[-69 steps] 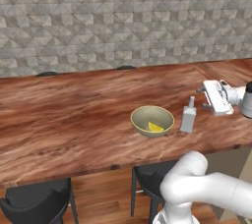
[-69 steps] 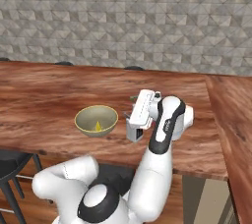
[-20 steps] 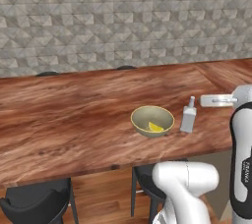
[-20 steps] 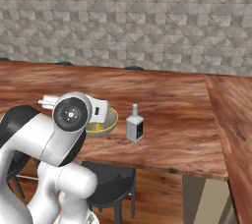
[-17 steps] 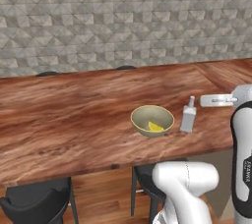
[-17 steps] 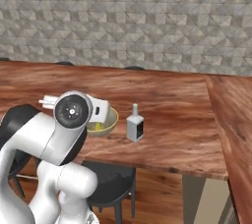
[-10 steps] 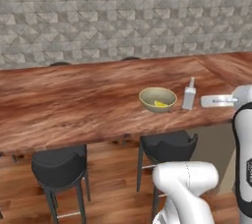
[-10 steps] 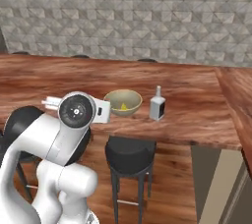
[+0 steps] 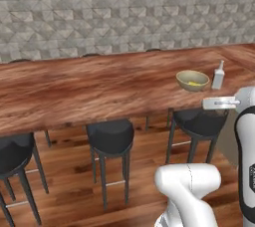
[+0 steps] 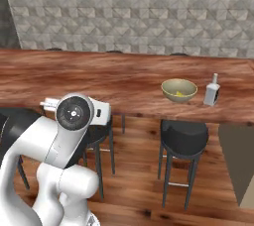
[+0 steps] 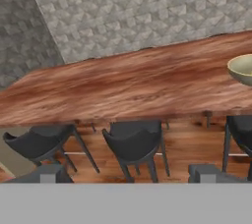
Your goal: There is a bowl on the dining counter. Grab a lemon wedge from the fridge and place it in the bowl. Then get the liquor bottle and glass cup from the cabinet and place them next to the bowl.
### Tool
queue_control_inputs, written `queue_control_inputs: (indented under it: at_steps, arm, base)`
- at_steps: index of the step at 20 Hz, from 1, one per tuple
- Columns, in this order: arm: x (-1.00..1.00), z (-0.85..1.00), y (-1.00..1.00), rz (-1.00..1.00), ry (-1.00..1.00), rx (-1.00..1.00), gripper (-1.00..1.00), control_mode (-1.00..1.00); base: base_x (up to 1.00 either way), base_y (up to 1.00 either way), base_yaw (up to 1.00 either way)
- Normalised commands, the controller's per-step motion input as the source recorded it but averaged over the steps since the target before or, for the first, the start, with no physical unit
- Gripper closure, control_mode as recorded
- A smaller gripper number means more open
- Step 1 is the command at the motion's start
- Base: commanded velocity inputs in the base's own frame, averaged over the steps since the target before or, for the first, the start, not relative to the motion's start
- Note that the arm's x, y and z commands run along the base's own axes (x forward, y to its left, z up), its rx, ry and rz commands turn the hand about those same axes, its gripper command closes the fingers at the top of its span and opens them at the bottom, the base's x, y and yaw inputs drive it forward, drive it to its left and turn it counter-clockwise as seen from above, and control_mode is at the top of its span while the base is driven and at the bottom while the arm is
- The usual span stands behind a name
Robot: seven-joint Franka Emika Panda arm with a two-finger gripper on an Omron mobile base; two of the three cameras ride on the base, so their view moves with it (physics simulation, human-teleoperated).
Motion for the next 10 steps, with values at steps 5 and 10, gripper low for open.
queue_control_inputs:
  at_steps: [5,10]
  arm:
    - [0.0,0.0,0.0,0.0,0.0,0.0,-1.0,1.0]
    - [0.0,0.0,0.0,0.0,0.0,0.0,-1.0,1.0]
  base:
    - [-0.23,1.0,-0.14]
    - [-0.1,1.0,-0.13]
